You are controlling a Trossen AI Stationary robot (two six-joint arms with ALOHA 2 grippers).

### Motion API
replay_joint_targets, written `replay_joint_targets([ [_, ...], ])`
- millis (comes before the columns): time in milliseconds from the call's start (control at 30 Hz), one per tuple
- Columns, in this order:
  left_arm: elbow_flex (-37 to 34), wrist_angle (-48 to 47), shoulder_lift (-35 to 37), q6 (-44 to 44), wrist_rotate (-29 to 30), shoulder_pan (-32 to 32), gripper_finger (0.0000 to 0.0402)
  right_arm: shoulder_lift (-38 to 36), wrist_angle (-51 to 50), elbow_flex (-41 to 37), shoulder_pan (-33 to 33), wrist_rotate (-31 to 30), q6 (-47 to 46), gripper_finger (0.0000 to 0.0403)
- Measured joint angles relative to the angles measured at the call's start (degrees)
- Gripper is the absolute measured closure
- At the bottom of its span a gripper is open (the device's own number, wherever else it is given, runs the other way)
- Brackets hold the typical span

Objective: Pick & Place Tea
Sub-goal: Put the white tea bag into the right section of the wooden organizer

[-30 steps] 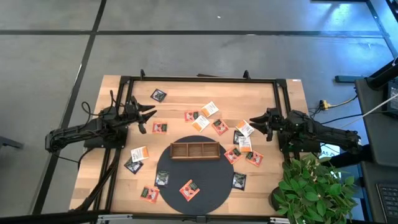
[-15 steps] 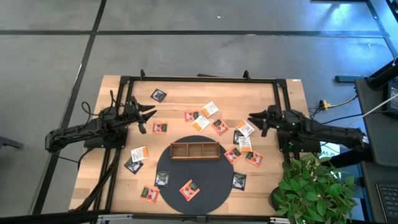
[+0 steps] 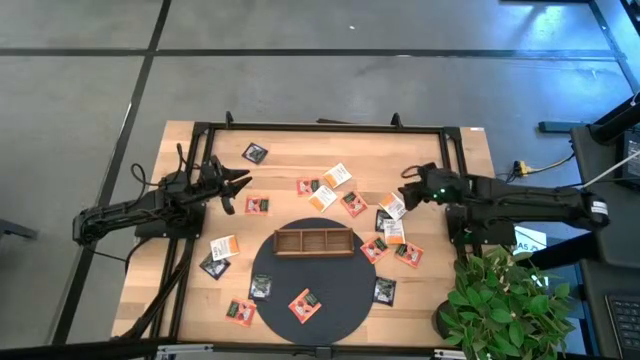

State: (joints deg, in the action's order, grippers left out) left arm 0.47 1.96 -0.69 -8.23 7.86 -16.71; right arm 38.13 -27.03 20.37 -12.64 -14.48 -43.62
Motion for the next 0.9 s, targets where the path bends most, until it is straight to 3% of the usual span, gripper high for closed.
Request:
replay_joint_targets([
  [167, 0.0, 0.0, 0.0, 0.0, 0.0, 0.0, 0.0295, 6.9, -4.5, 1.8, 0.0, 1.8, -7.3, 0.0247],
  [367, 0.0, 0.0, 0.0, 0.0, 0.0, 0.0, 0.0295, 12.0, -4.7, 1.8, 0.0, 8.5, -12.5, 0.0247],
  [900, 0.0, 0.0, 0.0, 0.0, 0.0, 0.0, 0.0295, 12.9, -10.5, 1.8, 0.0, 9.7, -23.2, 0.0247],
])
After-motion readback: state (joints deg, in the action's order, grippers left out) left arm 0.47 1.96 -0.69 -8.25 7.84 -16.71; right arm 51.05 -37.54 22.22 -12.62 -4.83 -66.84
